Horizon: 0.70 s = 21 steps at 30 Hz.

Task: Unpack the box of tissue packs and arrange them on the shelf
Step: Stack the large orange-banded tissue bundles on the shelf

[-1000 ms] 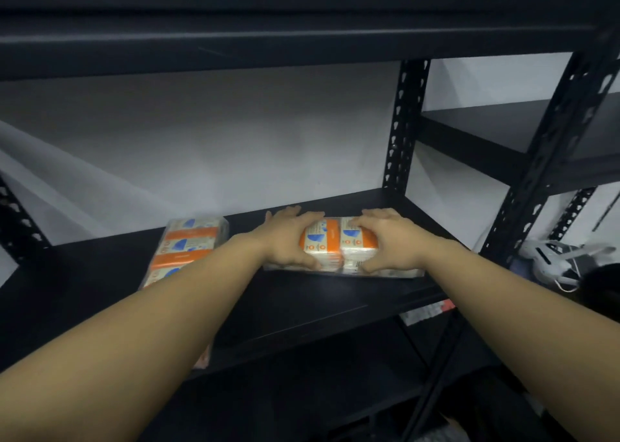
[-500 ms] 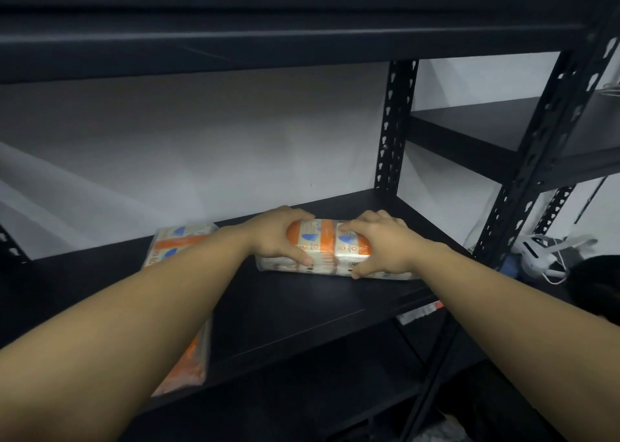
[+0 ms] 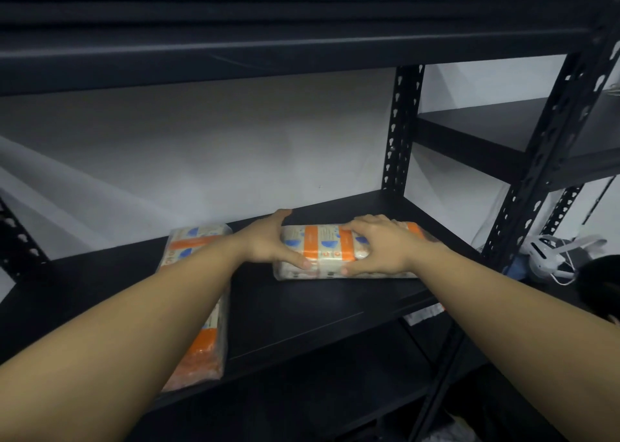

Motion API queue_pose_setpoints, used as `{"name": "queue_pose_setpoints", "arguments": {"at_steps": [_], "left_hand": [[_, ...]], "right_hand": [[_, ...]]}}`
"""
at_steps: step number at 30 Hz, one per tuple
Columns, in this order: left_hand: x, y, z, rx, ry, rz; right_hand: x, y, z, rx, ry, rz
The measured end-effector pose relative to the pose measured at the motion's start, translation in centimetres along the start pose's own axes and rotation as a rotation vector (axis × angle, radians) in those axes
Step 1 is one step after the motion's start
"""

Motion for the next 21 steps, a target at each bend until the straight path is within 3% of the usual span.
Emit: {"name": "queue_pose_setpoints", "arguments": {"at_steps": [3,7,21], "left_hand": [[-0.6,0.2,-0.1,-0.014,0.036,-0.078],[-1.1,-0.2,-0.1,-0.075,0.053,0.020],[-1.1,-0.1,-0.5,0.005,0.024,0.076]], "right_hand": [[-0.4,-0.2,-0.4,-0.001,-0.009,0.006],[-0.2,-0.3,-0.5,0.010,-0.021,-0.017],[0.1,-0.7,-0.4,0.045,-0.063,-0.050]]}}
Point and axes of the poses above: each hand's wrist, its own z-axis away from the middle knuckle, its own y-axis out of the back of the hand, x = y × z, the point moved 5 cm from there along -z, towards the middle knuckle, and after that the axes turned 11 degrees about z, right-handed, at the moved point
